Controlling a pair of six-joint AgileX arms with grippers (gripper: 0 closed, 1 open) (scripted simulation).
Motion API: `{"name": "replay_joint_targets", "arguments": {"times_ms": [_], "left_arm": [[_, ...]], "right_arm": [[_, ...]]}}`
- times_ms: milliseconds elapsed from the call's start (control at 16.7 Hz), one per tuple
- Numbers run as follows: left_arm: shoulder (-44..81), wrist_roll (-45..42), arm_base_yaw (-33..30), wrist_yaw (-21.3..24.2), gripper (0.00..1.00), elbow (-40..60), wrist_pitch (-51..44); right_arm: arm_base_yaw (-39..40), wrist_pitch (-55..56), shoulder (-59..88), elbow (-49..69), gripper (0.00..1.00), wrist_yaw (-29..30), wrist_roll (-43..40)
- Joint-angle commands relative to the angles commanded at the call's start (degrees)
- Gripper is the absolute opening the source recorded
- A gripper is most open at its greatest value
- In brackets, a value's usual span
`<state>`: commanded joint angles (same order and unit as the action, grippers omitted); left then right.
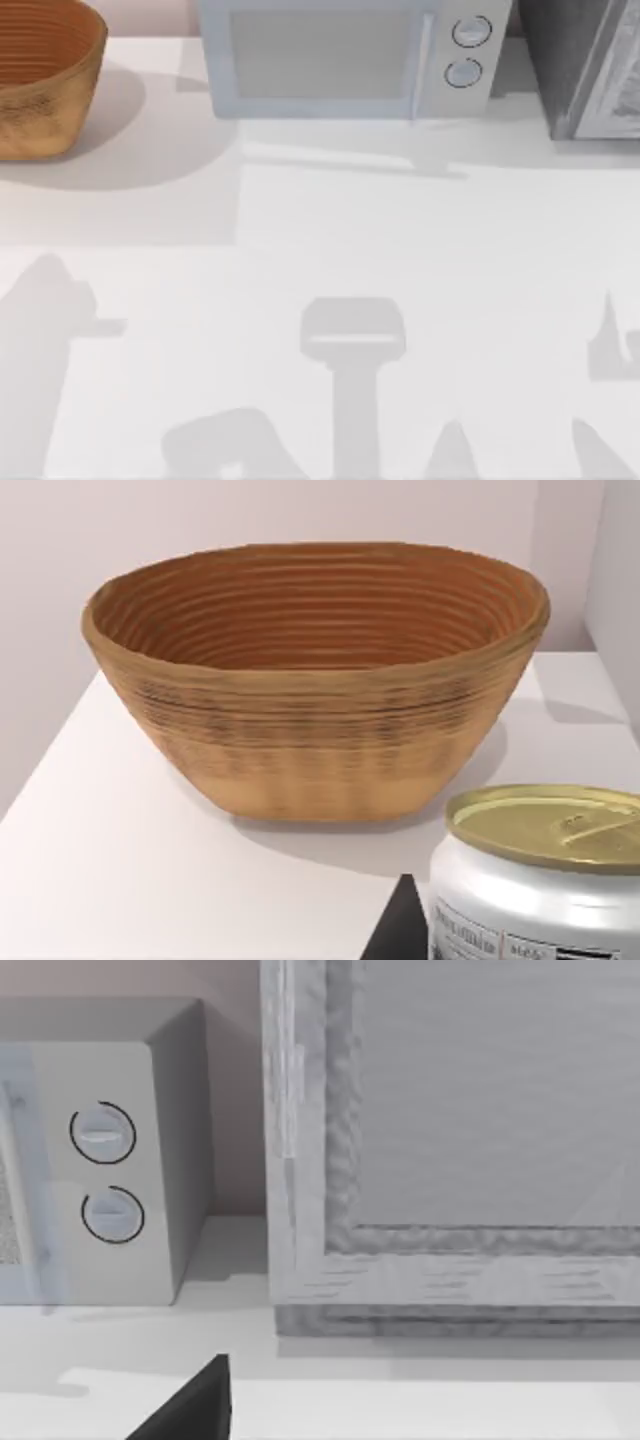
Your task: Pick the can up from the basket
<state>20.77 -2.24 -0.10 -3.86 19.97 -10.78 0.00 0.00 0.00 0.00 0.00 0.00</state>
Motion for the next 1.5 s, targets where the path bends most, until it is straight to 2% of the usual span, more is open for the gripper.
{"name": "replay_joint_targets", "arguments": {"times_ms": [180, 360, 900, 1200, 1500], "left_arm": [[-12.39, 1.23, -0.07, 1.93, 0.00, -11.82, 6.26], [-19.20, 2.04, 0.04, 3.45, 0.00, -18.44, 9.93], [-20.29, 2.18, 0.10, 3.96, 0.00, -19.75, 10.86], [-10.19, 3.74, -1.63, 10.08, 0.00, -12.42, 19.71], [10.41, 4.29, -3.78, 19.42, 0.00, -2.00, 34.34]], "right_arm": [[0.00, 0.00, 0.00, 0.00, 1.00, 0.00, 0.00], [0.00, 0.00, 0.00, 0.00, 1.00, 0.00, 0.00], [0.00, 0.00, 0.00, 0.00, 1.00, 0.00, 0.00], [0.00, 0.00, 0.00, 0.00, 1.00, 0.00, 0.00], [0.00, 0.00, 0.00, 0.00, 1.00, 0.00, 0.00]]}}
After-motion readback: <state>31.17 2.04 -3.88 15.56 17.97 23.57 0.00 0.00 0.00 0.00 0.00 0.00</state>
